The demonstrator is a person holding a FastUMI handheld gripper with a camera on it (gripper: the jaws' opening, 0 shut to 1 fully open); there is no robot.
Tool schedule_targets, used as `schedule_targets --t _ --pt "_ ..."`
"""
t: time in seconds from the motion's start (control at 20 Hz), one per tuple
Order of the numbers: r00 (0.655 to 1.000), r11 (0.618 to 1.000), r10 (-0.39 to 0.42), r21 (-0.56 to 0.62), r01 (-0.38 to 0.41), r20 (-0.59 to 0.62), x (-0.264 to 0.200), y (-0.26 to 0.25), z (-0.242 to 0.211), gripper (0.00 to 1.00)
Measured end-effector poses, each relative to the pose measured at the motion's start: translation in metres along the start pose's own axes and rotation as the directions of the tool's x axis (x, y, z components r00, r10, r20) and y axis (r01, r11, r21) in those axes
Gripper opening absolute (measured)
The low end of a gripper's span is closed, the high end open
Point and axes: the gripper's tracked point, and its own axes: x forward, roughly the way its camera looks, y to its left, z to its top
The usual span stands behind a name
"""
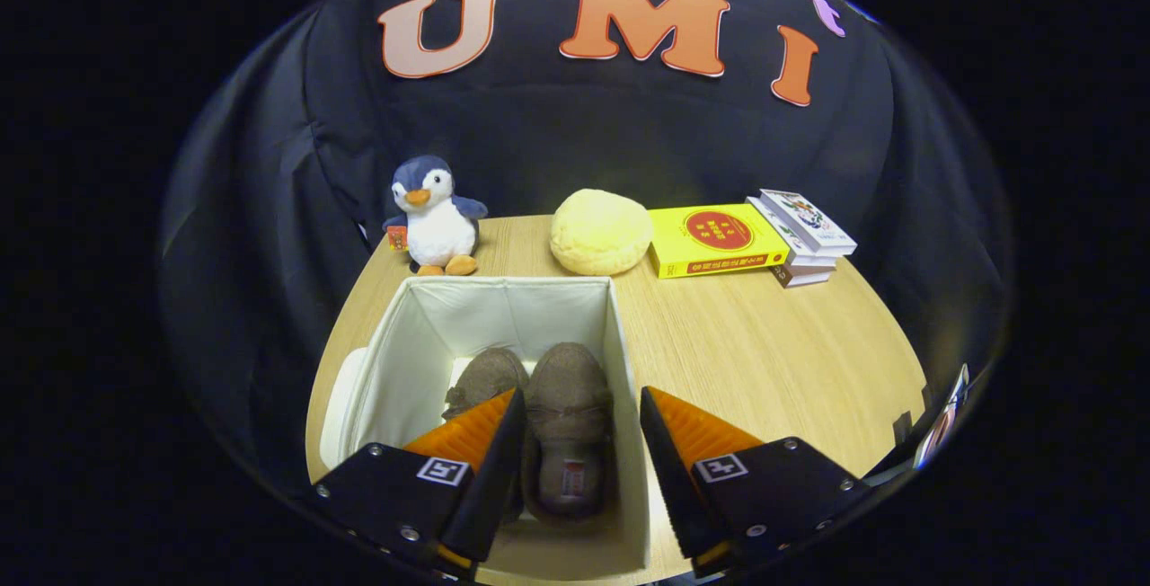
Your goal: Open the storage box then place both shoes into the box .Put the left shoe in first, then the right shoe, with the right side of both shoes facing outward in a uniform manner.
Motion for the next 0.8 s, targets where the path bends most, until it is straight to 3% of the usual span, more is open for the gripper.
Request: schedule_targets --t 0.2,0.8 --pt "0.997 1.000 0.000 0.018 -0.002 0.082 -0.020 -0.018 0.031 0.97" --pt "0.925 0.998 0.036 0.035 -0.053 0.378 -0.119 -0.087 0.133 0.97"
